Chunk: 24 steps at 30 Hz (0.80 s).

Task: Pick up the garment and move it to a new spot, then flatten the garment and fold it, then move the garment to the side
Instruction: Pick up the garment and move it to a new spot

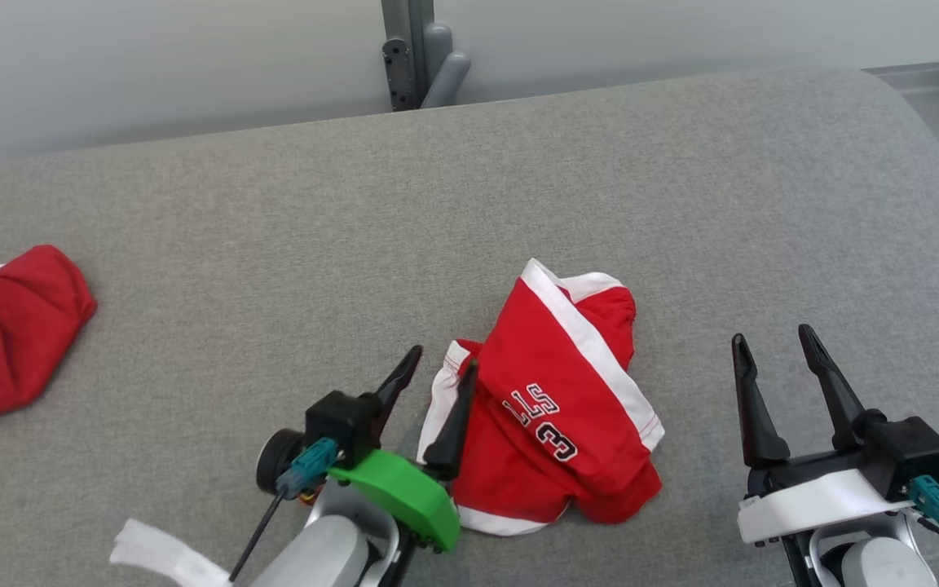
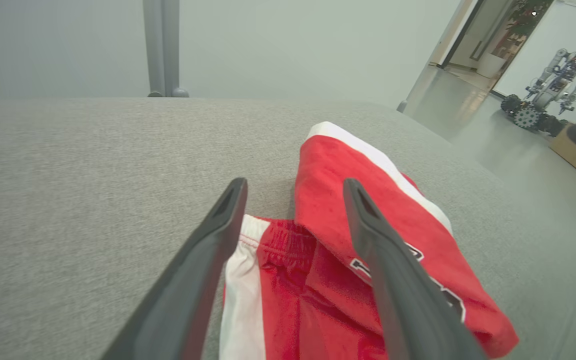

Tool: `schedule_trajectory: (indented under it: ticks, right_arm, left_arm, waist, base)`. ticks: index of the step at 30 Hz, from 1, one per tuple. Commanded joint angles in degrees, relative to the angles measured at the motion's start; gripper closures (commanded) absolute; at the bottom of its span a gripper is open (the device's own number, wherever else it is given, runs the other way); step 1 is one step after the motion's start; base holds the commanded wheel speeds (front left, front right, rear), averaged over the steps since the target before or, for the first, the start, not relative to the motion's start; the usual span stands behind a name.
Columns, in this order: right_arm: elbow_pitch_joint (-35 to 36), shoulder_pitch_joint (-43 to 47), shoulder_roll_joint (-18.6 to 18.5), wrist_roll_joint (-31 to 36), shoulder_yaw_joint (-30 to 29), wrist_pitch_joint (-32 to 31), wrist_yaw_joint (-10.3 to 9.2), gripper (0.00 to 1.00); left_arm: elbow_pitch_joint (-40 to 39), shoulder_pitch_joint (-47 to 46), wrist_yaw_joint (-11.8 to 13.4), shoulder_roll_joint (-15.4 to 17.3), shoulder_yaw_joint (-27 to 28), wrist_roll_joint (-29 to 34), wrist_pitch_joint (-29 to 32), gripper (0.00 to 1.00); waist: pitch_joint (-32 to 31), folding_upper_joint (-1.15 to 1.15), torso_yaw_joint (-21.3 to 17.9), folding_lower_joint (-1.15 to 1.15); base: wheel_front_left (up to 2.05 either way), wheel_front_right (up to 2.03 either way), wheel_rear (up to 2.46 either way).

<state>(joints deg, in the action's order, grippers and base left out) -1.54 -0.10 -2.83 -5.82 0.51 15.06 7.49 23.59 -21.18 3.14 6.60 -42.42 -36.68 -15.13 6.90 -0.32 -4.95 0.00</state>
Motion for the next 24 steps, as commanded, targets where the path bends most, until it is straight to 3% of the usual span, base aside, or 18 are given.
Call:
schedule_trajectory:
  ticks: [1,7,11,24]
  right_arm:
    - [0.47,1.02,-0.13,0.72,-0.35,0.18,0.01,0.00]
    - [0.87,2.40,-0.13,2.52,-0.78,0.18,0.01,0.00]
    - [0.71,3.07,-0.12,3.28,-1.11,0.18,0.01,0.00]
    - [0.20,4.18,-1.36,4.68,-2.47,0.18,0.01,0.00]
  left_arm:
    - [-1.73,2.29,0.70,1.25,1.51,1.43,0.00,0.00]
    - [-6.91,8.61,2.02,4.27,8.06,7.00,-0.01,0.00]
    - [-8.60,11.91,2.19,4.53,12.21,9.30,-0.02,0.00]
    - [-9.74,19.24,-2.73,4.08,25.30,16.43,-0.03,0.00]
  waist:
    - [-1.41,0.32,1.57,0.00]
    - [-3.35,0.32,4.67,0.00]
    - [-4.02,0.32,6.48,0.00]
    - [-4.38,0.32,10.02,0.00]
  base:
    - [0.00,0.00,0.00]
    - [0.00,0.00,0.00]
    - [0.00,0.00,0.00]
    - [0.00,0.00,0.00]
